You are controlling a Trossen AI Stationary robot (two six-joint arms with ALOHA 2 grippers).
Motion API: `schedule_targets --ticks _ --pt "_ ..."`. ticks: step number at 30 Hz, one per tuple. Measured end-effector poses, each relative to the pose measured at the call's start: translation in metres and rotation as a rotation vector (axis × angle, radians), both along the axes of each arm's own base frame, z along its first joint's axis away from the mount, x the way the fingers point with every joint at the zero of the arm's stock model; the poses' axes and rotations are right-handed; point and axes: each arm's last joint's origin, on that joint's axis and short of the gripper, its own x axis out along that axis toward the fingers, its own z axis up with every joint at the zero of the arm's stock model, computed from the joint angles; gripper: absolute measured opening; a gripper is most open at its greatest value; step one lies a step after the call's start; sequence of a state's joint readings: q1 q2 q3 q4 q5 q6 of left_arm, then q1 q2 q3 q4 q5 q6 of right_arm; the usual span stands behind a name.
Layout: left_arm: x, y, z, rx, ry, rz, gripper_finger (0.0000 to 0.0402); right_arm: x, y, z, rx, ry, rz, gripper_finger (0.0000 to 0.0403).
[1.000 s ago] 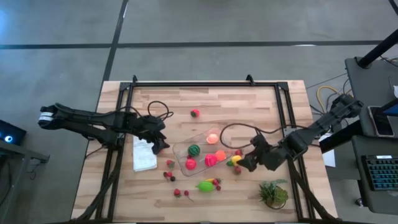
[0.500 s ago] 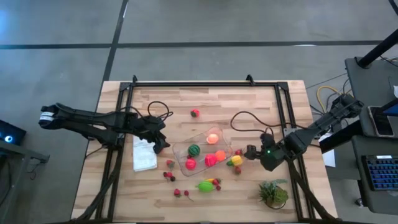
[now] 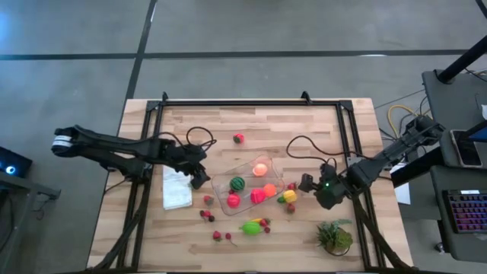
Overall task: Pick and placing Produce into tupperware
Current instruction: Put the pineapple into the transparent bin
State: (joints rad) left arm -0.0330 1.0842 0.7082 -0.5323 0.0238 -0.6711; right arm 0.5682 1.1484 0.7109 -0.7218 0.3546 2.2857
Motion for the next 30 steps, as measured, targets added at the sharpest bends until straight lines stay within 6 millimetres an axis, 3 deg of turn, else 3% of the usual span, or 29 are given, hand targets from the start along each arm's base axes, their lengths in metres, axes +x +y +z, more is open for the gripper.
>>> schedule_targets --ticks 4,9,17,20,23,30 --pt "0.002 0.0 -0.003 0.02 0.014 -0.025 0.0257 0.011 0.003 0.011 -0.165 -0.121 0.17 0.0365" --pt "0.003 0.0 -0.004 0.045 0.015 -0.051 0.0257 0.013 0.004 0.018 -0.485 -0.074 0.629 0.0365" --pt "0.002 0.0 -0.004 0.055 0.014 -0.061 0.0257 0.021 0.009 0.018 -0.749 -0.005 1.008 0.0365" --pt "0.002 0.0 -0.004 0.053 0.015 -0.057 0.0258 0.028 0.013 0.016 -0.799 0.009 1.082 0.0365" --pt "0.002 0.0 -0.004 0.052 0.015 -0.057 0.0257 0.035 0.017 0.01 -0.767 0.047 1.046 0.0365" --pt "0.002 0.0 -0.004 0.051 0.015 -0.056 0.0257 0.044 0.025 -0.021 -0.757 0.213 1.193 0.0365"
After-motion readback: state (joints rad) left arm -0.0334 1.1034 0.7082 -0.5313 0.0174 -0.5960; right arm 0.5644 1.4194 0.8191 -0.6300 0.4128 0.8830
